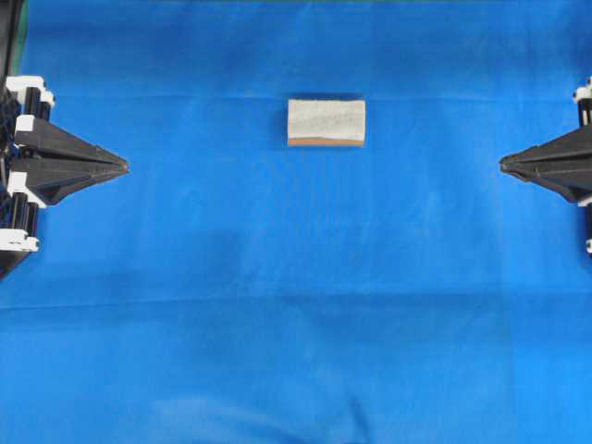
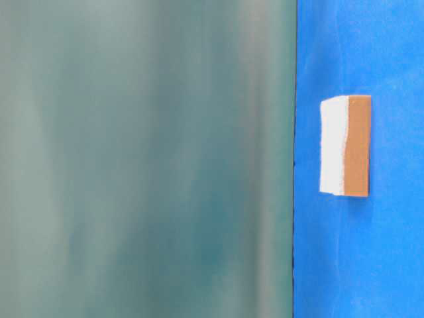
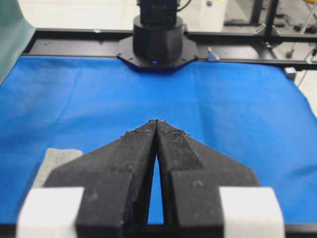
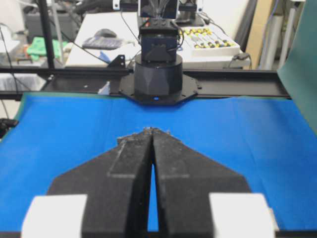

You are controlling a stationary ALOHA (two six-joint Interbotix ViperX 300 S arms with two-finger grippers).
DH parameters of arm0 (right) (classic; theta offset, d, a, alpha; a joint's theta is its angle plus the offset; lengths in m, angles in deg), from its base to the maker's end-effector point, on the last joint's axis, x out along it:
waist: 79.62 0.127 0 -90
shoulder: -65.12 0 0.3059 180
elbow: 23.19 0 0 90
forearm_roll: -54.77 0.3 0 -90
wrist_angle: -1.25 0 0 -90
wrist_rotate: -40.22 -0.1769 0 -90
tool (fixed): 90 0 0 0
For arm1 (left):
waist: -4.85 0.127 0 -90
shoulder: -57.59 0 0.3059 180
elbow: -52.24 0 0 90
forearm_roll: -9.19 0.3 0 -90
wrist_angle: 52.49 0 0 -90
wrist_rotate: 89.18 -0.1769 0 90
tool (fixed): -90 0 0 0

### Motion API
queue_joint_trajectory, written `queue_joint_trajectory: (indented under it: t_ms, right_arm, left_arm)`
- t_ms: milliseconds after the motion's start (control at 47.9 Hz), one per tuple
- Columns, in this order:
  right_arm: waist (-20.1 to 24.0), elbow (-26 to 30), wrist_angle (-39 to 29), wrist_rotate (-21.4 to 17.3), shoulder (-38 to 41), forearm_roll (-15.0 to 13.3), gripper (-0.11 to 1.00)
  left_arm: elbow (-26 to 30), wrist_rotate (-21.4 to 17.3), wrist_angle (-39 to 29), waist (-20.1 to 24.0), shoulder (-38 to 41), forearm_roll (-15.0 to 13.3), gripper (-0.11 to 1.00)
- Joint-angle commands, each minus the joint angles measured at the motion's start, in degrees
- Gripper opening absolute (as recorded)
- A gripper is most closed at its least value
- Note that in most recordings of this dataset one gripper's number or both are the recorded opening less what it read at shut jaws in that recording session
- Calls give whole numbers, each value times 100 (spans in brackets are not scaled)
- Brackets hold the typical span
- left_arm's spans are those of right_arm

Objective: Hand over the sponge with the left arm and wipe it with the right arm.
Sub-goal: 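Move the left gripper open toward the grey-and-orange sponge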

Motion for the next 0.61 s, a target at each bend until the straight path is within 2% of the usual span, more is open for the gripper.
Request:
queue_joint_trajectory:
  t_ms: [0,230,585]
  right_arm:
    - [0,202,9,62,53,0,0]
    - [-44,255,-281,62,97,-18,0]
    - [-44,264,-264,26,97,-9,0]
  left_arm:
    - [149,-202,-149,158,88,-79,0]
    - [264,-325,-176,448,439,-114,0]
    - [677,-642,-18,1081,1916,-114,3]
